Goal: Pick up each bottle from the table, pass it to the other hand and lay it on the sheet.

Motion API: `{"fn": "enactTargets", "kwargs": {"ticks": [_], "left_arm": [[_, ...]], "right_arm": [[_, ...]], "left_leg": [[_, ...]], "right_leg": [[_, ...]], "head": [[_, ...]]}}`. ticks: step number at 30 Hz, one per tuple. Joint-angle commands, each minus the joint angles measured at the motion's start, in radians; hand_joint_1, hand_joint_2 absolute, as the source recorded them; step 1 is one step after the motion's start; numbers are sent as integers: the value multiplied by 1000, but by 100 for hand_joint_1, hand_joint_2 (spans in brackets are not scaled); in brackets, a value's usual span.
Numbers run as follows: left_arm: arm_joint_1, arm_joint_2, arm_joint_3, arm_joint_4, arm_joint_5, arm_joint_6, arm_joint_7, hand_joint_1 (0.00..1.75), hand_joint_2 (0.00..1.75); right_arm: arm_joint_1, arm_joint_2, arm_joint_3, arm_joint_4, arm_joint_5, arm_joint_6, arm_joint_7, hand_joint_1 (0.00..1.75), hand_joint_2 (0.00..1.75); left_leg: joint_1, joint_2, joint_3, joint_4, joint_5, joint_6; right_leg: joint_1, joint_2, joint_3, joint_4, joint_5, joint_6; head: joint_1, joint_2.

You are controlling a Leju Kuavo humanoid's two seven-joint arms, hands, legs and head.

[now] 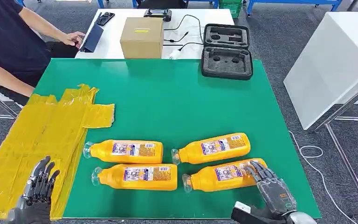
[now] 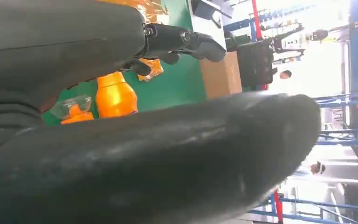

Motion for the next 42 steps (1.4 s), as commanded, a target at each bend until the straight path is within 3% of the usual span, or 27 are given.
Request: {"fn": "enactTargets", "kwargs": {"ticks": [1,18,24,29,32,37,42], "left_arm": [[-11,-43,48,11,-8,-23,14,0,0],[-16,-50,52,10,-8,-28,18,0,0],[-43,-36,40,40,-4,-41,27,0,0],[-55,-8,18,59,13,-13,30,0,0],[-68,19,-6,77,21,1,33,0,0],[-66,33,-23,70,30,34,48,0,0],[-63,55,-39,81,47,48,42,0,0]], "right_arm": [[27,107,-103,-67,-3,53,-33,0,175],[39,105,-117,-75,0,57,-44,0,175],[67,30,-156,-50,-56,38,-60,0,175],[54,30,-126,-46,-49,49,-39,0,175],[-32,85,-96,37,-8,119,-11,0,175],[-82,152,-85,84,71,166,-2,0,175],[-153,118,-71,161,64,205,-47,0,175]], "left_leg": [[1,0,2,-1,-1,-3],[2,1,3,-1,-1,-4],[0,-1,2,-1,0,-3],[2,0,4,-2,-1,-4],[1,1,3,-3,0,-3],[2,2,4,-3,0,-4],[2,4,4,-3,0,-3]], "right_leg": [[1,-1,2,-1,-1,-2],[2,-1,3,-2,-1,-2],[0,-2,2,-1,-1,-1],[1,-2,5,-3,-1,-2],[1,0,3,-3,0,-2],[2,1,4,-4,1,-2],[2,3,3,-4,1,-1]], "head": [[0,0],[0,0],[0,0],[0,0],[0,0],[0,0],[0,0]]}}
